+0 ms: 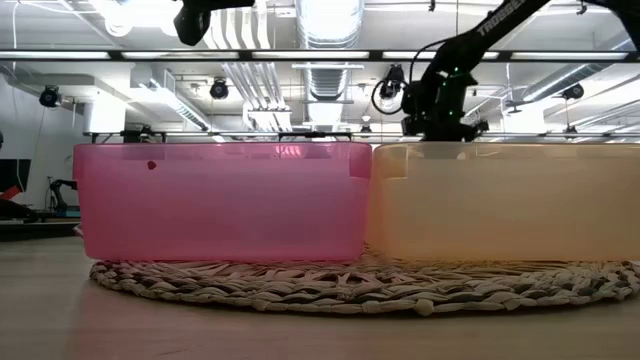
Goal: Pick and place Granola Bars by type
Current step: Put the yellow granola bar into the orange bin
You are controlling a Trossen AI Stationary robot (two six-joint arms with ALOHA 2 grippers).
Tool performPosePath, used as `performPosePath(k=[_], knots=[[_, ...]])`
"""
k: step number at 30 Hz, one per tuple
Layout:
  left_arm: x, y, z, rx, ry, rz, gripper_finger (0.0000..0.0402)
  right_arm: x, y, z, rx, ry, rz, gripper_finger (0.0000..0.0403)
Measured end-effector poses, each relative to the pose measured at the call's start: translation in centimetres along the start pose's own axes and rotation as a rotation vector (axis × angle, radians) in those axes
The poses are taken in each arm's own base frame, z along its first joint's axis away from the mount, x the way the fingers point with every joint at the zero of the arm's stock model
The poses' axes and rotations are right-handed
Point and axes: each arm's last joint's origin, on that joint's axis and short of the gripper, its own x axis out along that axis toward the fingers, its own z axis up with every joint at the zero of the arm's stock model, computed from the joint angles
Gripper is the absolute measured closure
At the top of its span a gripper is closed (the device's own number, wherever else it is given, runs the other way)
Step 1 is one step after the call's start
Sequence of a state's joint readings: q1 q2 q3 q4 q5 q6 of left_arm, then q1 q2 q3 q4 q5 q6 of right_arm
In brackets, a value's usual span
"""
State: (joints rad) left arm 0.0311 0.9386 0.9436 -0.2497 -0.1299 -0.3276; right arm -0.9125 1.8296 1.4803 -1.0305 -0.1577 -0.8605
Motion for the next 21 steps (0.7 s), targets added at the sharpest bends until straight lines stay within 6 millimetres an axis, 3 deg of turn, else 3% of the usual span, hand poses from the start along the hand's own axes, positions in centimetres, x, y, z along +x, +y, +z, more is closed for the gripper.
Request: performPosePath(k=[21], knots=[[0.0, 0.0, -0.1, -0.016, 0.004, 0.004, 0.0402, 6.7, -0.3, 0.6, -0.019, 0.109, 0.134, 0.0200]])
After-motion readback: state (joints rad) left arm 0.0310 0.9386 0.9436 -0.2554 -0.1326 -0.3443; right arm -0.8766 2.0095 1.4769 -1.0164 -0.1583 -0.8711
